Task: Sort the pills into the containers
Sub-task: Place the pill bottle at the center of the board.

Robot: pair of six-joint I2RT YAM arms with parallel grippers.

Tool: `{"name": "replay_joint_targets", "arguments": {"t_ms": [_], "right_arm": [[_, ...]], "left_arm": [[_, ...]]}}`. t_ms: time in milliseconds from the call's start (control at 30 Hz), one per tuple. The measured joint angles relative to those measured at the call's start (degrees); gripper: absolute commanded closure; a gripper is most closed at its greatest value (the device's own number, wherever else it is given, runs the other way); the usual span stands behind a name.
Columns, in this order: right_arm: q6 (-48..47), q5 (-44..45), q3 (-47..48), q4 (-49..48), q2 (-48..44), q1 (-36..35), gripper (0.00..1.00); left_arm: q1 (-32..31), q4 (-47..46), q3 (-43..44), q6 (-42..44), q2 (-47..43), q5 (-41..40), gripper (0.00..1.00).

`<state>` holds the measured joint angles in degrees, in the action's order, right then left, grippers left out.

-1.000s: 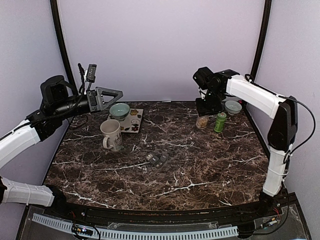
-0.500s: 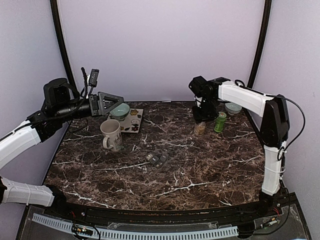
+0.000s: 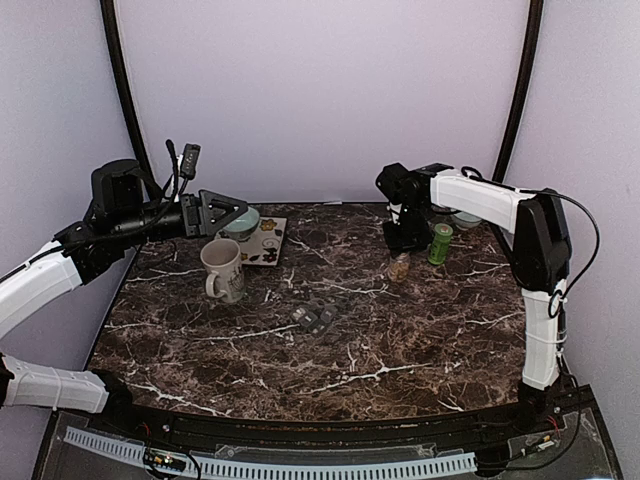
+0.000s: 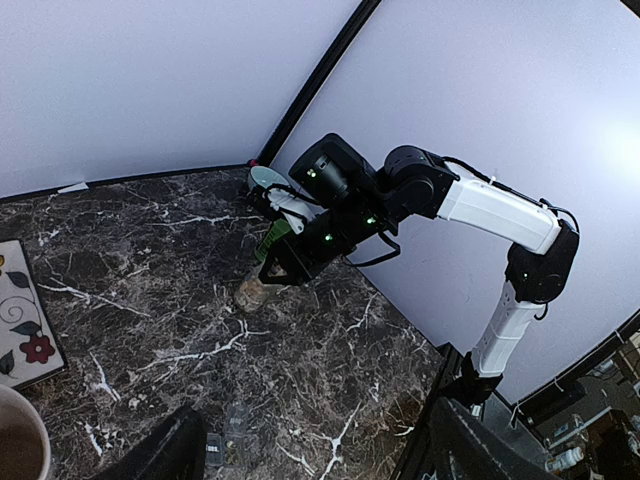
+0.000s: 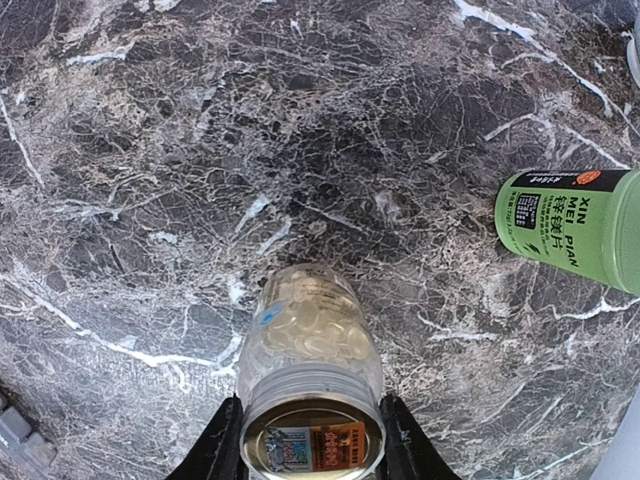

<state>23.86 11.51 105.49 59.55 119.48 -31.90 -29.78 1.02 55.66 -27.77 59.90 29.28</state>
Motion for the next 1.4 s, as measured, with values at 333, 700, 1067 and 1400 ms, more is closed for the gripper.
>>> {"name": "replay_joint_targets", "arguments": {"t_ms": [333, 700, 1067, 1400], "right_arm": [[0.39, -0.24, -0.66, -0.55, 0.0, 0.04, 0.6], [0.52, -0.37, -1.66, -1.29, 0.0, 0.04, 0.48], [0.72, -0.07, -1.7, -1.31, 0.0, 0.07, 0.39], [1.14, 2.27, -1.81, -1.57, -4.11, -0.07, 0.36]], "left_arm": [[0.0, 0.87, 0.0, 0.39, 0.0, -0.24, 0.2], [0.0, 1.05, 0.0, 0.39, 0.0, -0.28, 0.19], [0.0, 2.12, 0.0, 0.44, 0.0, -0.7, 0.18], [0.0, 2.64, 0.0, 0.63, 0.17, -0.66, 0.18]]}}
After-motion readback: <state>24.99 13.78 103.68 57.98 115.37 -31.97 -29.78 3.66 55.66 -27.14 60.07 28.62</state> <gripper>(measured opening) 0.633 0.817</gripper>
